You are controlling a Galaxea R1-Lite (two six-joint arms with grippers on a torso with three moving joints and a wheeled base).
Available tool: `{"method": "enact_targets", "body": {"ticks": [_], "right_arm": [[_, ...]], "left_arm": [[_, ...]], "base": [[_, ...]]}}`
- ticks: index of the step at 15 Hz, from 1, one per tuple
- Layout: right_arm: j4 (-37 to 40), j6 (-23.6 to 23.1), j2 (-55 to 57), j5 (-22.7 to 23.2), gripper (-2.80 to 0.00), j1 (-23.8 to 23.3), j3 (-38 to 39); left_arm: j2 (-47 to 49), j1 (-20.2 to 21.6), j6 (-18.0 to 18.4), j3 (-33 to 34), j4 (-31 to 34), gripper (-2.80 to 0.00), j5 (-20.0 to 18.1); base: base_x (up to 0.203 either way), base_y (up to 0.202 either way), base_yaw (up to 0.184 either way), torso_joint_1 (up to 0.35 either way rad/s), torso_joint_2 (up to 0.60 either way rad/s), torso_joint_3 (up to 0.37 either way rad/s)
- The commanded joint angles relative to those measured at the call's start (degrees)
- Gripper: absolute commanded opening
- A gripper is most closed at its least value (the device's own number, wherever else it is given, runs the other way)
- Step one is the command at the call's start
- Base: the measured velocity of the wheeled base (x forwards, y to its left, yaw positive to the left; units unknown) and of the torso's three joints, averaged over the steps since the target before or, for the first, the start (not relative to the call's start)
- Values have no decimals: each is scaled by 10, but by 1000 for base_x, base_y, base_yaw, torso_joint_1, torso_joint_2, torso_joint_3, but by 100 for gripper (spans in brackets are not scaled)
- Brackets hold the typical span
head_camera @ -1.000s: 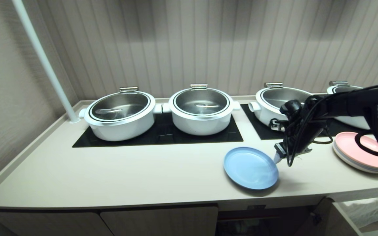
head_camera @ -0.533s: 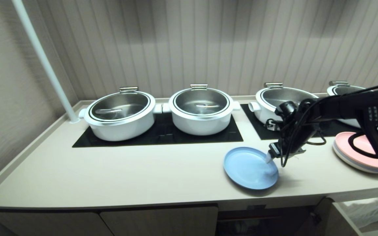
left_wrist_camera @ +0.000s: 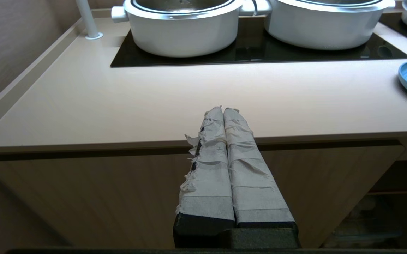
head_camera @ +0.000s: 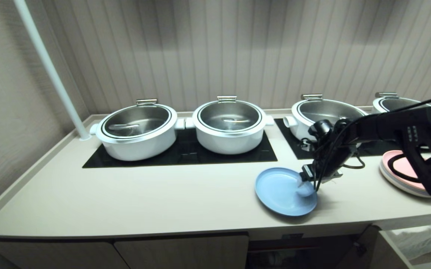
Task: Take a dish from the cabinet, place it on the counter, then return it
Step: Pick up the plate from the table
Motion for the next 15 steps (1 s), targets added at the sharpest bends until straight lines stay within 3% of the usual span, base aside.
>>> {"method": "enact_targets", "body": {"ticks": [1, 6, 15], "right_arm": [[1, 2, 7, 0, 0, 1, 0], [-27, 38, 20, 0, 0, 5, -2], [-28, 59, 43, -1, 0, 5, -26]], "left_arm": [[0, 0, 0, 0, 0, -280, 0], [0, 0, 0, 0, 0, -280, 1], [0, 0, 0, 0, 0, -280, 0]], "base": [[0, 0, 0, 0, 0, 0], [0, 0, 0, 0, 0, 0], [0, 0, 0, 0, 0, 0]]}}
